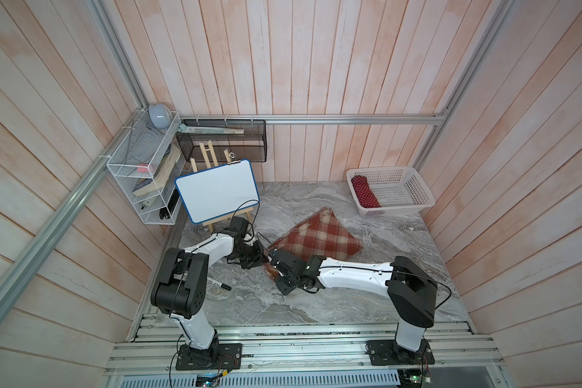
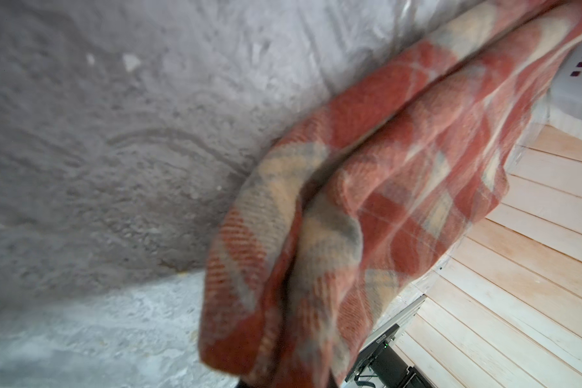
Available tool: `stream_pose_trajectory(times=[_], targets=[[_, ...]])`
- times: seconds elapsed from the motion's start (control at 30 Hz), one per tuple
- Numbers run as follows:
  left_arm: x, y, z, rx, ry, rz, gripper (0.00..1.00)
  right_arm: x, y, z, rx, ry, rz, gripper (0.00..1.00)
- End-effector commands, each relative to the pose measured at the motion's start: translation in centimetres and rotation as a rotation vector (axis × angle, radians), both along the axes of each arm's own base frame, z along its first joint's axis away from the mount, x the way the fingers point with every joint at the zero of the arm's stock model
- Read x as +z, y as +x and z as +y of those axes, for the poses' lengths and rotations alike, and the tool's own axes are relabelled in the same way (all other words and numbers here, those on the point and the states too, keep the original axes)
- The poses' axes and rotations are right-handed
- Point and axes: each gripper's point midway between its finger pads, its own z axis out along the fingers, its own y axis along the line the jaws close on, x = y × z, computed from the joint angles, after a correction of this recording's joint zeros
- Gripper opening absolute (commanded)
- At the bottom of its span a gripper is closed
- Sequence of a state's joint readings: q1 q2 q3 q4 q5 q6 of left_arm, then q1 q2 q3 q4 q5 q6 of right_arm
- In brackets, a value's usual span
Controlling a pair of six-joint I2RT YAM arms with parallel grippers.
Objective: Roll up the skirts
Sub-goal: Roll the skirt at the center of the board.
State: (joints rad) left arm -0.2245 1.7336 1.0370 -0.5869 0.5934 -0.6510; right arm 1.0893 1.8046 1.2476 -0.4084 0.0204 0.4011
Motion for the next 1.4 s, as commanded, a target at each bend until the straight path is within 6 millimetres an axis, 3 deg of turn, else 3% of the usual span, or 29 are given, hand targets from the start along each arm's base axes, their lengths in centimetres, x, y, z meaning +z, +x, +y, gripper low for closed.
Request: stream_pose_trajectory(times=[0.0,0.23,0.33,0.5,0.6,0.73,0.83,0.9,0.93,1.1,1.37], targets=[[1.0,1.3,0.4,0.0,0.053,-0.03,0.02,1.3,-1.5,0.0,0.038,0.113,0.172,0.07],[2.6,3.1,-1.3,-0.011,0.065,-0.059,0.02,2.0,-2.0,0.2,0.065,0.185,0.29,0.04],[3.2,4.1,-1.1,0.011,0.097,-0.088,0.02,2.6,-1.7,-0.1,0.023,0.286,0.366,0.03],[1.5,4.4,-1.2,-0.021,0.139,-0.025,0.02,3.5,-0.7,-1.4,-0.036,0.406,0.449,0.04],[0.7,4.5,-1.4,-0.038,0.162,-0.01,0.03,2.7,-0.5,-2.1,-0.044,0.406,0.49,0.04],[1.1,5.5,-1.6,-0.019,0.176,-0.048,0.19,2.3,-0.5,-2.5,-0.057,0.444,0.538,0.04],[2.2,6.9,-1.8,0.01,0.159,-0.105,0.21,2.0,-0.3,-2.9,-0.076,0.471,0.562,0.03],[3.3,7.9,-1.3,0.049,0.181,-0.152,0.37,1.8,-0.1,-3.3,-0.088,0.484,0.578,0.03],[4.2,8.6,-1.1,0.063,0.189,-0.188,0.39,1.7,0.1,-3.5,-0.096,0.491,0.582,0.03],[5.2,8.8,0.2,0.089,0.219,-0.199,0.45,1.3,0.8,-3.9,-0.105,0.505,0.609,0.03],[5.9,7.6,0.6,0.118,0.195,-0.239,0.45,0.1,0.9,-4.9,-0.138,0.527,0.656,0.03]])
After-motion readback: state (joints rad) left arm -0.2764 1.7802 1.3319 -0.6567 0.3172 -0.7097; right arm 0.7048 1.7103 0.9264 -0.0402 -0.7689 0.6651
